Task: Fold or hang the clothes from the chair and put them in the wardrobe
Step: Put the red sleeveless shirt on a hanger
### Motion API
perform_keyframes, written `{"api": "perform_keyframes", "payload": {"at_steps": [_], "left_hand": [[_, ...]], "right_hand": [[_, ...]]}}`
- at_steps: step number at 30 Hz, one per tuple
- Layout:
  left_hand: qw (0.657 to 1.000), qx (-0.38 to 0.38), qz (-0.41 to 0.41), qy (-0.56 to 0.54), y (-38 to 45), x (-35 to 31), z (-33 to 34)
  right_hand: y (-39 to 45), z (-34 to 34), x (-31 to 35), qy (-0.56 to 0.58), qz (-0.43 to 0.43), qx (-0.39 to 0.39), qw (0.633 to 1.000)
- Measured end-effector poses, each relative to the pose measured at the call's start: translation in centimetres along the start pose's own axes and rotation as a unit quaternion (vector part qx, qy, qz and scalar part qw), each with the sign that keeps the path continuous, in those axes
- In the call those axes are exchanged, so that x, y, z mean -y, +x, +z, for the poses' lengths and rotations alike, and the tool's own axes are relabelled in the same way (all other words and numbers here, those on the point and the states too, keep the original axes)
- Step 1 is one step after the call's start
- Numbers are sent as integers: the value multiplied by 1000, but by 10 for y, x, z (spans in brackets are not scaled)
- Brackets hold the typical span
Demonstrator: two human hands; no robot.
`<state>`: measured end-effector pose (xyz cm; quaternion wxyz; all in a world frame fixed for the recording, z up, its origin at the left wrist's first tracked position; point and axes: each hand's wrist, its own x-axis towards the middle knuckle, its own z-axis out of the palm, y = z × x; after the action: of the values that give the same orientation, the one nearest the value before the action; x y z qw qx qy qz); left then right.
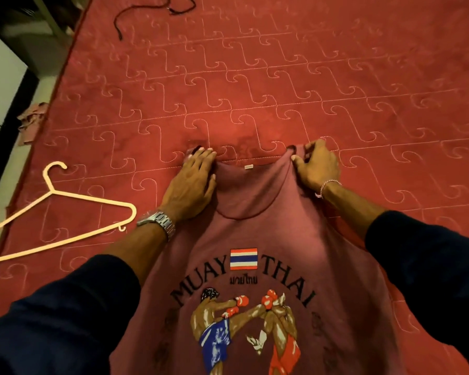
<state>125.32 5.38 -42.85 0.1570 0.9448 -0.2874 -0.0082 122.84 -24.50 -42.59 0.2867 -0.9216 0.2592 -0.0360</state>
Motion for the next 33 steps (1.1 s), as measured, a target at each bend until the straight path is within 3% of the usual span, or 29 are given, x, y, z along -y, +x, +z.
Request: {"api": "perform_keyframes", "payload": {"at_steps": [2,5,8,12,16,18,21,24,30,33], "left_hand": [[1000,-22,1,-11,-14,9,-6],[999,-24,-30,-5,-40,30,-16],[998,-5,-60,30,-66,53,-25],[990,-3,-127,53,-91,73,-37],[966,7,-238,98,-127,100,-50],[954,9,-279,106,-144,111,-56],[953,12,-278,117,-159,118,-60],[960,32,-246,128,-163,120,-57],[977,74,-98,176,-158,118,-66],[975,45,-31,213,-139,101,-80]], "right_hand": [[-7,2,8,-11,4,-23,1000],[-25,10,23,-105,-59,-94,988],[-54,27,50,-159,-188,-141,959],[-109,65,99,-99,-381,-135,909],[-122,93,115,-186,-303,-8,935],[-117,98,107,-200,-271,10,942],[-120,102,102,-195,-276,-5,941],[-125,104,108,-177,-253,-7,951],[-132,89,129,-129,-171,62,975],[-125,80,134,-110,-169,126,971]]}}
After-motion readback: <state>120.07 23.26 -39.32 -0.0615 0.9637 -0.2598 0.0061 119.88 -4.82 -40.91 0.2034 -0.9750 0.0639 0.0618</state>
